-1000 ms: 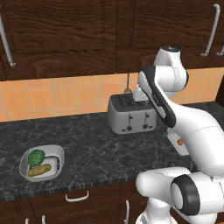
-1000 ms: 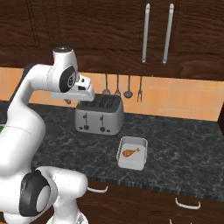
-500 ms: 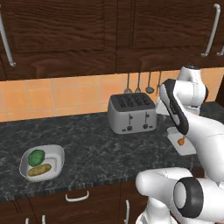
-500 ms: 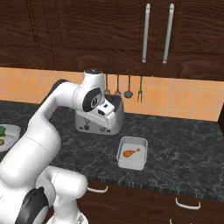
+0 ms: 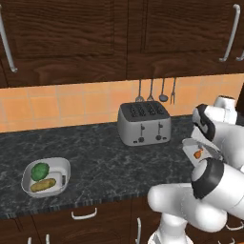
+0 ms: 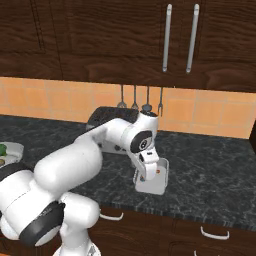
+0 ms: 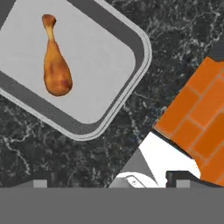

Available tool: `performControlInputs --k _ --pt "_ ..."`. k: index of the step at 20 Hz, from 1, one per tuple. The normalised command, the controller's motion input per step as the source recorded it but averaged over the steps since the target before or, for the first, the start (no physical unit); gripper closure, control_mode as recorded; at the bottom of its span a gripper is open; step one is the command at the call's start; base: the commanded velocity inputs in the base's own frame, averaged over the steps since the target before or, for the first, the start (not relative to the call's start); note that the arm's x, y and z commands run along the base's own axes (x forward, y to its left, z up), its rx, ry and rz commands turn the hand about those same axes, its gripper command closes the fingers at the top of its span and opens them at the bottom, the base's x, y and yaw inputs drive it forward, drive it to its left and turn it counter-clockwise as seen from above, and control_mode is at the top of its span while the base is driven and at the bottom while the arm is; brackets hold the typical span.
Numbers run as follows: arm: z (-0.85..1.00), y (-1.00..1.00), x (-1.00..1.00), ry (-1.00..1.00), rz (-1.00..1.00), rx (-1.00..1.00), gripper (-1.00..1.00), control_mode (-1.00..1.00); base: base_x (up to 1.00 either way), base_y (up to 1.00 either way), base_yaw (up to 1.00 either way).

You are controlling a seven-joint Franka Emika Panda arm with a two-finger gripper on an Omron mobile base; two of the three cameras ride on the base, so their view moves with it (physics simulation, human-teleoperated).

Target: Take the meat container that has the chicken drumstick and place it on the second highest rack of the freezer. Then take the vegetable container that has the potato and broccoli and place it on the highest rack of the freezer.

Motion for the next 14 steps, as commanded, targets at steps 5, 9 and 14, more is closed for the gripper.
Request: performControlInputs --k 5,9,14 --pt "-0.68 -0.8 0.02 0.13 -0.44 -0.01 -1.0 -1.0 0.0 0.0 0.0" --pt "-0.62 -0.73 0.36 0.0 -0.18 -0.02 -1.0 -1.0 0.0 0.0 0.0" --pt "-0.43 -0.18 0.4 0.0 -0.05 0.0 -1.0 -1.0 0.0 0.0 0.0"
